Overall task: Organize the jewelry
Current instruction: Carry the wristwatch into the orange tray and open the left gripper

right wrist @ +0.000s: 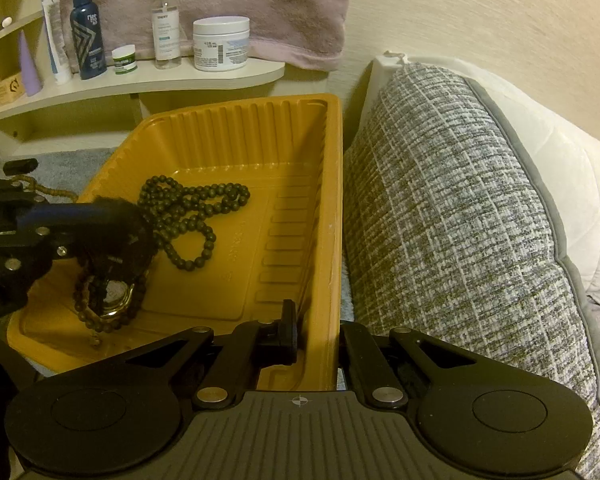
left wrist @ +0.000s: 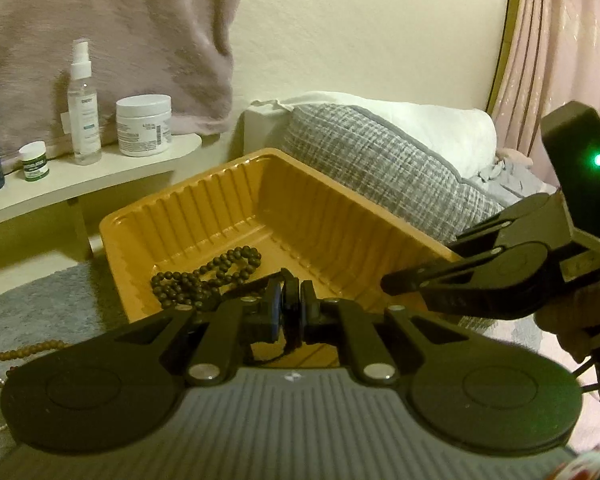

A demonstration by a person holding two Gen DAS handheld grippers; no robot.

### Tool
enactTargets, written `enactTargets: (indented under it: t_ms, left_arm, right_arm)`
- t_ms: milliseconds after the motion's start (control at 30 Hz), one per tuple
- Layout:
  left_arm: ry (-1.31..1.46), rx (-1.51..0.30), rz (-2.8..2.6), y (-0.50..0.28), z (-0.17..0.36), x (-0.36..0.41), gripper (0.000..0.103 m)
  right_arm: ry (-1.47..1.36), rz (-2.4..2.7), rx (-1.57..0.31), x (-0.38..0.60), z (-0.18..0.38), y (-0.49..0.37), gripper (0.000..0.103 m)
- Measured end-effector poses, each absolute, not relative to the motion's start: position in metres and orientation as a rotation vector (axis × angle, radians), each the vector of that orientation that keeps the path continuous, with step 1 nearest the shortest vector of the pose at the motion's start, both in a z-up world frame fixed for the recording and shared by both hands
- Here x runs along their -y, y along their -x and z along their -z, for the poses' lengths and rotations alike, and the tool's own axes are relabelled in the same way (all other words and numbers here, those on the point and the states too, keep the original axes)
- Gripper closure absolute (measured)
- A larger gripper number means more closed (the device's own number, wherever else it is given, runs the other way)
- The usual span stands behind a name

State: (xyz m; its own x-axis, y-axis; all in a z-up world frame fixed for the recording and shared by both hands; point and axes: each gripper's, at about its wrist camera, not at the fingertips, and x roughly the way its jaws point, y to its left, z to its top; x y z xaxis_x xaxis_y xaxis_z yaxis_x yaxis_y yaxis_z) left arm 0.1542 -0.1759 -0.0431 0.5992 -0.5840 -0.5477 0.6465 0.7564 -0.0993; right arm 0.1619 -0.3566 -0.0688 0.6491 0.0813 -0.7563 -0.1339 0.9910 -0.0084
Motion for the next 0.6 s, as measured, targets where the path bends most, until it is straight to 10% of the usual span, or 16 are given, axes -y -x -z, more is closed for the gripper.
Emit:
enactTargets:
  t_ms: [600]
  left_arm:
    - [-0.071, -0.586, 0.609, -0.157, 0.035, 0.139, 0.084]
  right_arm:
    - [0.060, -0.126, -0.867, 0.356, 0.070, -0.162, 0.099]
